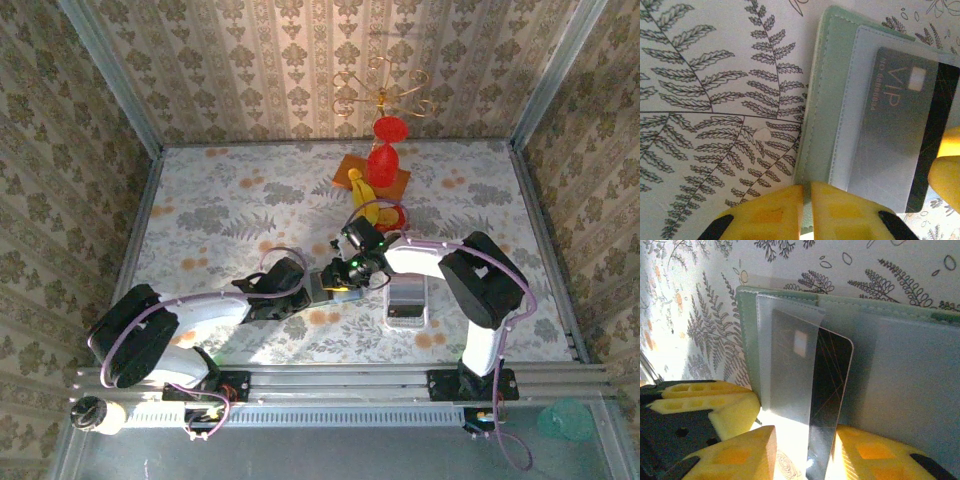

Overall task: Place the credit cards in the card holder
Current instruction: Insert the credit card into the card slot.

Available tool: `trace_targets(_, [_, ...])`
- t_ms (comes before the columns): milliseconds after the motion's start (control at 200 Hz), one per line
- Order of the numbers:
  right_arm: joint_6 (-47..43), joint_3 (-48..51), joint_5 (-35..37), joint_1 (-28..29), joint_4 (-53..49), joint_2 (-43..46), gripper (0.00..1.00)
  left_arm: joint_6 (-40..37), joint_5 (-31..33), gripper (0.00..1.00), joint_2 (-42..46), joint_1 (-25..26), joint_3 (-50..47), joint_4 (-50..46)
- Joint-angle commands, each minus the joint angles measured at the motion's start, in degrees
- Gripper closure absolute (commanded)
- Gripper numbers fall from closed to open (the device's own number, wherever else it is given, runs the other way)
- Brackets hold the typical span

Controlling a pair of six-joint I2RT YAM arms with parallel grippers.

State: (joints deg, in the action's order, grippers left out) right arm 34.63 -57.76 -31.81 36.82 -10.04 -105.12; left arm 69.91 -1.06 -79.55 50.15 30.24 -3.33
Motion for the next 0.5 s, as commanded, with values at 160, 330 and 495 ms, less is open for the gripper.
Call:
trace_targets(160, [-3.6,-1.3,3.1,0.5,-5.5,0.1,0.61,-0.5,0.9,0.86,-0.8,-0.4,-1.5,-2.8])
trace_targets(330, [-3.4,-1.4,2.2,1.1,-4.8,-0.3,0.77,0.0,1.1,0.87,-0.2,-0.5,-2.0,-2.5])
trace_targets(495, [-2.8,-1.7,1.7,1.7,-3.9,-0.7,0.84,0.6,1.3,0.87,1.0,-0.6,-3.1,-2.2])
